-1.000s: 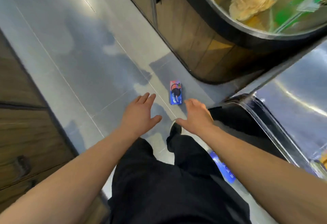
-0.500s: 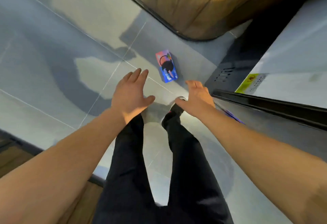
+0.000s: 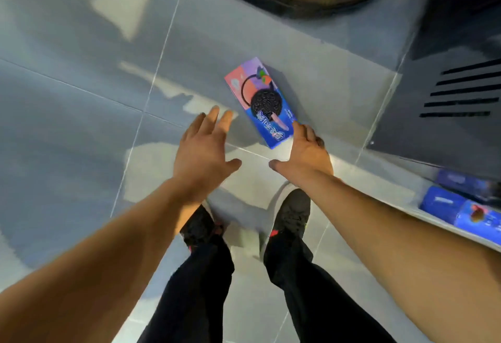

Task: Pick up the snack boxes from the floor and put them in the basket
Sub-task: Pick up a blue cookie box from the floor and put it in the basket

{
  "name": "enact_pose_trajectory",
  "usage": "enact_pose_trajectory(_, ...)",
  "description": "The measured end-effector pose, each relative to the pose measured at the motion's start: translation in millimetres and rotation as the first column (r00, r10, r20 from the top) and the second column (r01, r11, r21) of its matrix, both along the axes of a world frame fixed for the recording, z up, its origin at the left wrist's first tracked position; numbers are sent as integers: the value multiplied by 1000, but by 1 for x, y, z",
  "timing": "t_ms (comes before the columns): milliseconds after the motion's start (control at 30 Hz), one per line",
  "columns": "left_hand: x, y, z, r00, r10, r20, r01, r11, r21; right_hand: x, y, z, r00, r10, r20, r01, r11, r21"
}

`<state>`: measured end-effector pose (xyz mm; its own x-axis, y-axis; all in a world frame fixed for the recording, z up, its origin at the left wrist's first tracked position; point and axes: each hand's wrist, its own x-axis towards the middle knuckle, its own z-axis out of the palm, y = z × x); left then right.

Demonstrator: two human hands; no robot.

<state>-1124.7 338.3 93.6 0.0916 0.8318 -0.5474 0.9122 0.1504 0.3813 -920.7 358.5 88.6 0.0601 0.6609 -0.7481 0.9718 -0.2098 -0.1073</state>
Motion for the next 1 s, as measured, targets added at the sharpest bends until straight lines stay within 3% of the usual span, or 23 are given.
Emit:
enact_pose_trajectory(167,17,48,-90,985,-130,-110,135,990,44,-6,29,-86,997,-71,42,70,997,24)
enact_pose_trajectory(300,28,74,-126,980,-151,-127,165,980,112,-15,35,-123,997,-49,67,42,993,106)
enact_pose_trajectory(467,22,73,-145,937,-255,-238,290,949,121,-4,31,-130,978,204,49,-209,961,181)
enact_pose_trajectory(600,10,59,-142,933,-245,-262,278,956,96,-2,34,-121,955,294,40,-297,939,172)
enact_pose_trajectory(833,-15,14,-38,970,-138,-201,165,978,126,-21,8,-7,933,361,-13,-357,927,116)
enact_pose_trajectory(1000,-36,6,131,982,-158,-104,166,984,71,-36,-6,163,936,348,-50,-342,934,101)
